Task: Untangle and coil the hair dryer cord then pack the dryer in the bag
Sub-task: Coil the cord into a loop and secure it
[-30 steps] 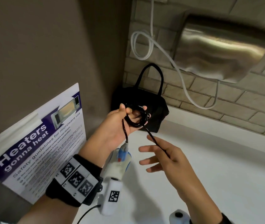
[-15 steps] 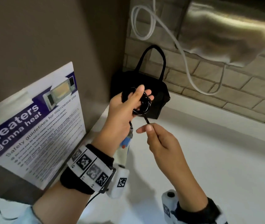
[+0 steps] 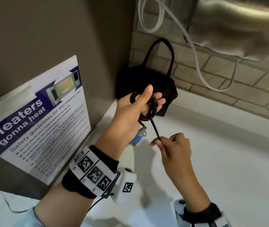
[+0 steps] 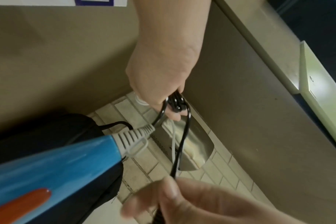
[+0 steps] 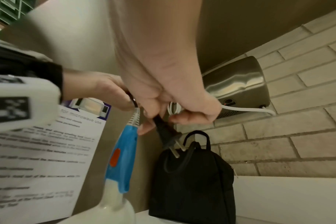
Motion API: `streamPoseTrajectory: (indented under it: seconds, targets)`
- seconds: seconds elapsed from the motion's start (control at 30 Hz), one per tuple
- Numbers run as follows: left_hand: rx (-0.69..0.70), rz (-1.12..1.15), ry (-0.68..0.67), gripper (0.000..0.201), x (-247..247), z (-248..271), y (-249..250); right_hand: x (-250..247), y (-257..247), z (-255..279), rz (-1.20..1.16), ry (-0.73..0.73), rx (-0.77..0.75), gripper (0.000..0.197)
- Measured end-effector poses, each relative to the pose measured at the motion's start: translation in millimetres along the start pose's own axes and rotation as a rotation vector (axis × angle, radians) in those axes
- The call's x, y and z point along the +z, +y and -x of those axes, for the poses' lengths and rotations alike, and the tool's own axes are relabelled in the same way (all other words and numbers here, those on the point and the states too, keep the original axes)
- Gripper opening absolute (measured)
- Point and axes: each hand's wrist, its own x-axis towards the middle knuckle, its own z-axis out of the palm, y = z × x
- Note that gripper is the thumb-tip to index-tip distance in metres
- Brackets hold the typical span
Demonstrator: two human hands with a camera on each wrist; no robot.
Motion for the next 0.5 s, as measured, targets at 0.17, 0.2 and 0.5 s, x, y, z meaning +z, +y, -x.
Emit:
streamPoseTrajectory:
  seconds: [0.17,0.2,0.5]
  targets:
    - [-0.007,-0.142,-0.01,0.016,-1,5,-8,-16,-2,-33,-0.3,-0.183,0.176,0.026]
    - [-0.007,-0.182,-0.017,0.016,-1,6,-8,-20,-6,-38,-0.475,-0.203,0.238,0.029]
    - [-0.054,-0.495,-0.023,0.037,-13,7,-16,-44,-26,-70,-1.548,-0.219,0.544,0.031]
